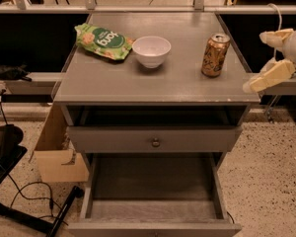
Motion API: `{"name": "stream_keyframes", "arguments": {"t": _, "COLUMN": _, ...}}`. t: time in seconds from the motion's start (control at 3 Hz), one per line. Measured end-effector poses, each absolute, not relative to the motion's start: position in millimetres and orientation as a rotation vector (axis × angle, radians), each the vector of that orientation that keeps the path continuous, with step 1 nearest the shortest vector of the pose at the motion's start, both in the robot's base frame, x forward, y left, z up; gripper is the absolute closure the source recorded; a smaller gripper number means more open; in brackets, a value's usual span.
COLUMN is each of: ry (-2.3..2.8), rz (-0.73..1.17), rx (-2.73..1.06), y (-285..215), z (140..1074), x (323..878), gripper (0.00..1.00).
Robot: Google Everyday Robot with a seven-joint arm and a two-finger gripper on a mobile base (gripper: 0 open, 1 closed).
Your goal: Place orange can into middle drawer
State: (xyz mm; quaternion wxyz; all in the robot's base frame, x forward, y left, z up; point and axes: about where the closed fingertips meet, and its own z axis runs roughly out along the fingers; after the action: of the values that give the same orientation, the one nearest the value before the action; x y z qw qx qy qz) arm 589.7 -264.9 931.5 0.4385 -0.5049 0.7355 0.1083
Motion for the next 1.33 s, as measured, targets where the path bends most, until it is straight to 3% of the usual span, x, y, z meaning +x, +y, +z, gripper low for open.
{"name": "stream_keyframes", "arguments": {"t": 0.67, "ry": 1.680, "rz": 0.414, "rx": -1.036, "y": -274, "z": 905, "x": 664, "gripper": 0.00}}
{"name": "stream_keyframes", "arguments": {"t": 1.33, "ry": 1.662, "rz": 0.448, "rx": -1.032, "y": -261, "z": 900, "x": 671, "gripper": 0.00}}
